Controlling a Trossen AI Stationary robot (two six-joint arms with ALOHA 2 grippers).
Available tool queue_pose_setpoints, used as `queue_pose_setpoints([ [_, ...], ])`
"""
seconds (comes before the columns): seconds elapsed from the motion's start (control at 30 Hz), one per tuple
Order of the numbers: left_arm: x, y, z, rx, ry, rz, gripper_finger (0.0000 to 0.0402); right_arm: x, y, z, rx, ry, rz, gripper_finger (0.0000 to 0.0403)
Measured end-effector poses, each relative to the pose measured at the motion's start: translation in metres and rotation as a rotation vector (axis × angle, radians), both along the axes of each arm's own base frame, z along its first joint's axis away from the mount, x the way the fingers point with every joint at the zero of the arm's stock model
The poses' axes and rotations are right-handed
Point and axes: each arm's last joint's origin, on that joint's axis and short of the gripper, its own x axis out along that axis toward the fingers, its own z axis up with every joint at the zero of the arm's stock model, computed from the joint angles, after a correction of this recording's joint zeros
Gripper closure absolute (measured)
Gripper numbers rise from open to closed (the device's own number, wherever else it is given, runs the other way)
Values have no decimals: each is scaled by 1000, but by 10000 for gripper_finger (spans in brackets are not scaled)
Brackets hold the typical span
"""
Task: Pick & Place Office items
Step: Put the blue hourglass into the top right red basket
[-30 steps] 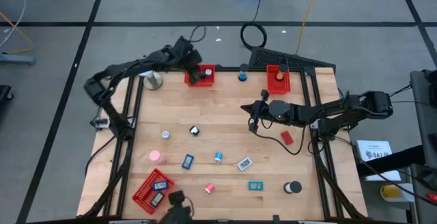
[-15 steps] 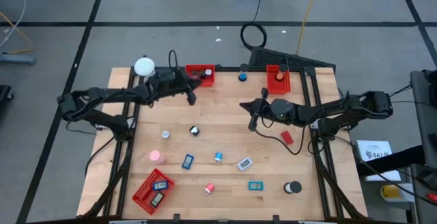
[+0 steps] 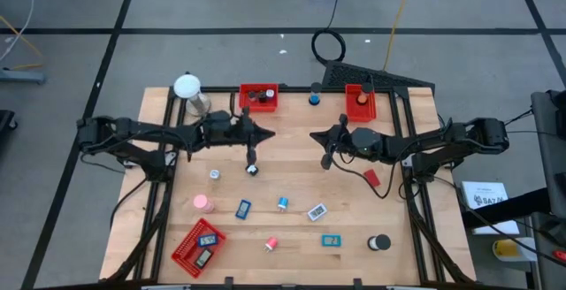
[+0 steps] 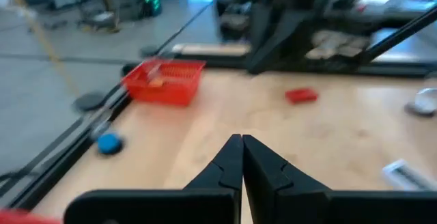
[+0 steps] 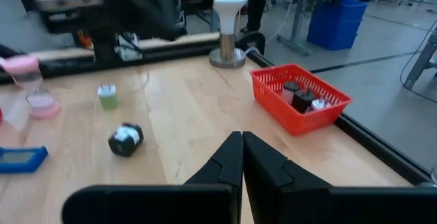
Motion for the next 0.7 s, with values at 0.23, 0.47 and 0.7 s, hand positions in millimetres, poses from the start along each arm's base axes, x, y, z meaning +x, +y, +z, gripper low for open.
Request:
queue_pose_setpoints([
  [0.23, 8, -29, 4, 18, -71, 9, 398, 0, -2, 3, -60, -13, 4, 399],
  [0.47, 7, -36, -19, -36, -177, 36, 388, 1, -4, 20, -79, -189, -11, 399],
  [0.7, 5, -40, -39, -75, -211, 27, 398, 1, -2, 25, -56, -246, -4, 399],
])
